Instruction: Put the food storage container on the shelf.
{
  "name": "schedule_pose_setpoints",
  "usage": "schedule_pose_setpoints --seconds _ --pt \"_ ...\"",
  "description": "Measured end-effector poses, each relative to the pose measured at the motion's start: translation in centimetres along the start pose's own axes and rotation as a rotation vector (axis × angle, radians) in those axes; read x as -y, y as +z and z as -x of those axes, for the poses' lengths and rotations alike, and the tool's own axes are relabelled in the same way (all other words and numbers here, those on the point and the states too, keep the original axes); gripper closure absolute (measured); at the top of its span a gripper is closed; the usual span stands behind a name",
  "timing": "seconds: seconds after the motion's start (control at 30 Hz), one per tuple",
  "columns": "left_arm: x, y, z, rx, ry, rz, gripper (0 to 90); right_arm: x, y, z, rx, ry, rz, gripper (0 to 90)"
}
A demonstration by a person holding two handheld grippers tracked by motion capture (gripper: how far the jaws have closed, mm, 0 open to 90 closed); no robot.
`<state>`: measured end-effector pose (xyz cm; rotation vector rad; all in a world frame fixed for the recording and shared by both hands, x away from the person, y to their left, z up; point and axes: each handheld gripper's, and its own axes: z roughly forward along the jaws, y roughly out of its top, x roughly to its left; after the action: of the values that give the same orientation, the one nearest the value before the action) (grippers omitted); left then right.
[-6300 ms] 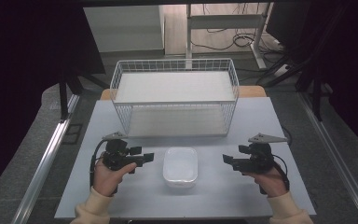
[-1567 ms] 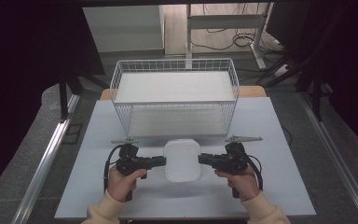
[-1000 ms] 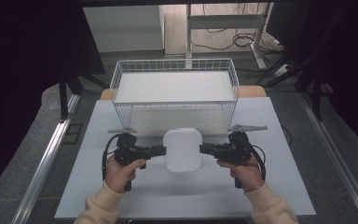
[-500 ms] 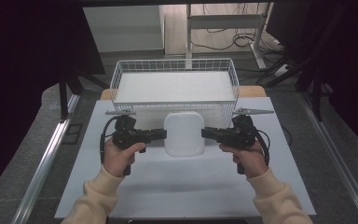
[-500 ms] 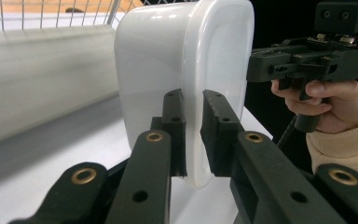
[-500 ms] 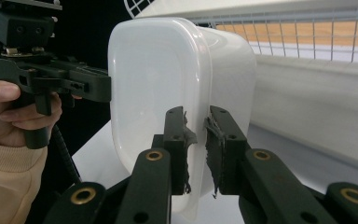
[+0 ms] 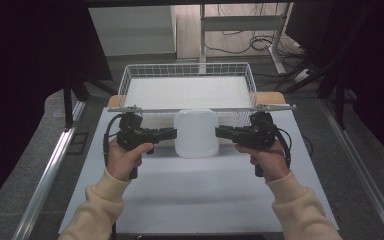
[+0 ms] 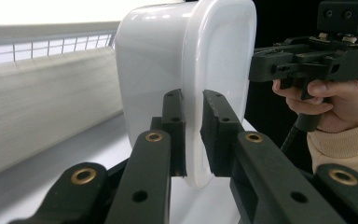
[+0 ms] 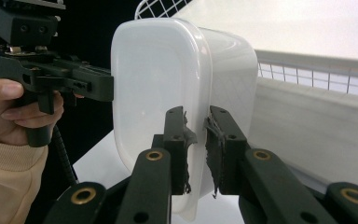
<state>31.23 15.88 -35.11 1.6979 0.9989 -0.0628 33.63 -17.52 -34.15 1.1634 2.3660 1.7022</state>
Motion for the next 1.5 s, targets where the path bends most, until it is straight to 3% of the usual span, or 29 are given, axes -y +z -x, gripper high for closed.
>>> schedule_pose_setpoints --seconds 0.4,0.87,1.23,1.5 --pt "-2.2 -0.9 0.2 -0.013 0.012 0.017 79.7 -2.5 0.2 -0.3 -0.001 -0.023 0.007 78.0" --pt "-3.9 -0.7 -0.4 -0.031 0.005 0.017 79.7 -4.7 0.8 0.2 0.011 -0.033 -0.012 78.1" --pt "-6.3 -0.7 -1.5 -0.012 -0.001 0.013 79.6 -7.3 1.1 0.8 0.012 -0.036 -0.011 78.3" --pt "-9.4 0.1 -3.3 -0.011 -0.037 0.000 79.3 -9.6 1.9 2.0 0.012 -0.008 -0.023 78.3"
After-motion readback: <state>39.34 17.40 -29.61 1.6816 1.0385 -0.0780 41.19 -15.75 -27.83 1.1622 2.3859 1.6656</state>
